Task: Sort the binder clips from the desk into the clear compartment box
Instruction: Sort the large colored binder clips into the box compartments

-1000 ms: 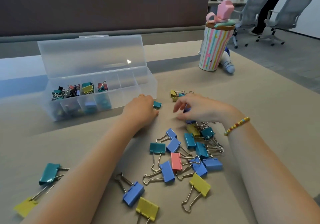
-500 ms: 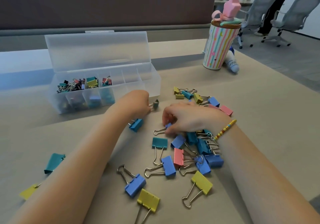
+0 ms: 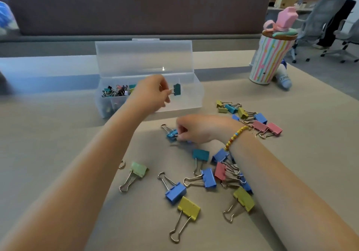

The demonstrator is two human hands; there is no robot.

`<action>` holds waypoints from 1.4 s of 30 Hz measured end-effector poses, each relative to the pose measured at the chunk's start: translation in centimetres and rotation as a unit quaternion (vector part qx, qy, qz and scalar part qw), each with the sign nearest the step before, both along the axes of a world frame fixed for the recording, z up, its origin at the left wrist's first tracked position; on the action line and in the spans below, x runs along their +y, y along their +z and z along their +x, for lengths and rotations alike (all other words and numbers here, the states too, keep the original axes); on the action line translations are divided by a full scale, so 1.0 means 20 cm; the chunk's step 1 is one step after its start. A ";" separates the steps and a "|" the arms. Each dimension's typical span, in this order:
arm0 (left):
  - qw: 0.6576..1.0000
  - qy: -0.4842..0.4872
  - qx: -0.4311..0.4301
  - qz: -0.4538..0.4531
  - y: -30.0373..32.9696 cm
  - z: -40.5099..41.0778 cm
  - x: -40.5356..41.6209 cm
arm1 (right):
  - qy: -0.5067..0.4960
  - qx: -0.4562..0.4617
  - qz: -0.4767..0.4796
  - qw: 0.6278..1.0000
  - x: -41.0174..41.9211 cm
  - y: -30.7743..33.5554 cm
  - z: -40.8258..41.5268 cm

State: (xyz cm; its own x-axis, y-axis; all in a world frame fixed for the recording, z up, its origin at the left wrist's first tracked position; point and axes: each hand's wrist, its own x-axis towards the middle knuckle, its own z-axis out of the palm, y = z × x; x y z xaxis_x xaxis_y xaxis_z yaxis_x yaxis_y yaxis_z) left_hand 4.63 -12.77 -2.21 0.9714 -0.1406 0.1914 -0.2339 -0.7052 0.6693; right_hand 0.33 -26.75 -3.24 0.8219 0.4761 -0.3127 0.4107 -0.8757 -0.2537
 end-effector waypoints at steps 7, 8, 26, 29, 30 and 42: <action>0.987 0.095 -0.071 -0.113 0.02 0.11 0.32 | -0.043 -0.047 0.142 0.988 0.09 0.20 0.16; 0.986 0.102 -0.072 -0.108 0.02 0.13 0.36 | -0.061 -0.052 0.166 0.983 0.09 0.21 0.20; 0.984 0.109 -0.034 -0.139 -0.10 0.37 0.45 | 0.021 -0.313 -0.022 0.949 0.37 0.03 0.67; 0.985 0.115 -0.033 -0.128 -0.11 0.38 0.45 | 0.029 -0.328 0.026 0.944 0.32 0.06 0.67; 0.984 0.118 -0.032 -0.127 -0.11 0.38 0.45 | 0.015 -0.320 0.071 0.945 0.30 0.07 0.67; 0.987 0.102 -0.019 -0.119 -0.10 0.40 0.45 | -0.113 -0.080 0.074 0.988 0.44 0.03 0.74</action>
State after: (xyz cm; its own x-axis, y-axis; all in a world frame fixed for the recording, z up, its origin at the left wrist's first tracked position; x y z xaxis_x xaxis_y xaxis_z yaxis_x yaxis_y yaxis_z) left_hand 12.64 -3.80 -4.18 0.9662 0.1116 0.2323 -0.1311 -0.5635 0.8157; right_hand 15.08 -18.00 -2.69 0.9460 0.3050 -0.1102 0.2537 -0.9077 -0.3341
